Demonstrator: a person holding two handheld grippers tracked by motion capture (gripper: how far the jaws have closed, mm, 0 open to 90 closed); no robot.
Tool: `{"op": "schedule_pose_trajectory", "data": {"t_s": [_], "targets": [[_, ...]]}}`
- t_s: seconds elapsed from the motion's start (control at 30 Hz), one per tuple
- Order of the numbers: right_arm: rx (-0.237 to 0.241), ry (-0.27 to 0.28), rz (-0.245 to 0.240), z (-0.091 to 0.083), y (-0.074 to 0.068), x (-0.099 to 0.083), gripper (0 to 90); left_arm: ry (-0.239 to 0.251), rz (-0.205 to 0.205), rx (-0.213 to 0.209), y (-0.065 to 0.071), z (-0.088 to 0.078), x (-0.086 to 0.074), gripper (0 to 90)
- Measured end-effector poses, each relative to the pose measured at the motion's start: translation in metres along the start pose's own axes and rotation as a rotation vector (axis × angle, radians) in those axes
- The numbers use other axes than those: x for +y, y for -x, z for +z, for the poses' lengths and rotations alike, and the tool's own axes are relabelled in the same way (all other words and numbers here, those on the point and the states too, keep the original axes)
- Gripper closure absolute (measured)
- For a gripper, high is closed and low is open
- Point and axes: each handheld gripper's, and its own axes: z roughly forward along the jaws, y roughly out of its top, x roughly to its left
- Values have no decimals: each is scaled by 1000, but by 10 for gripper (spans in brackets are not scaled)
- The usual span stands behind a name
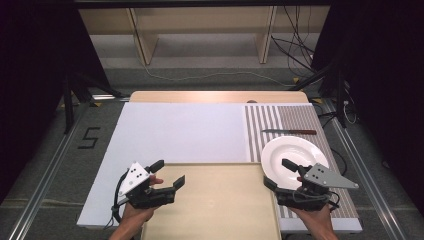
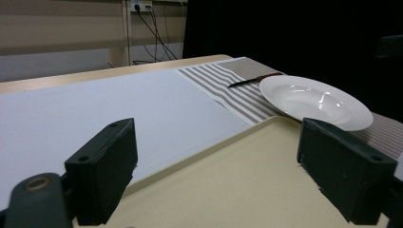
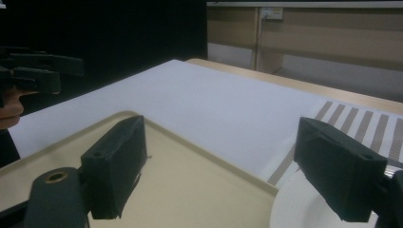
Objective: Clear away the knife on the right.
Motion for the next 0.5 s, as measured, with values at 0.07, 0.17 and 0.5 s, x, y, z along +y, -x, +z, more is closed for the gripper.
{"op": "schedule_pose_trajectory", "data": {"t_s": [0.07, 0.17, 0.5], "targets": [[-2, -1, 0, 0, 0, 0, 191, 0, -1, 0, 0, 0, 0, 131], [-5, -4, 0, 0, 1, 0, 189, 0, -1, 0, 0, 0, 0, 131], [-18, -10, -11, 1, 3, 2, 185, 0, -1, 0, 0, 0, 0, 131]]}}
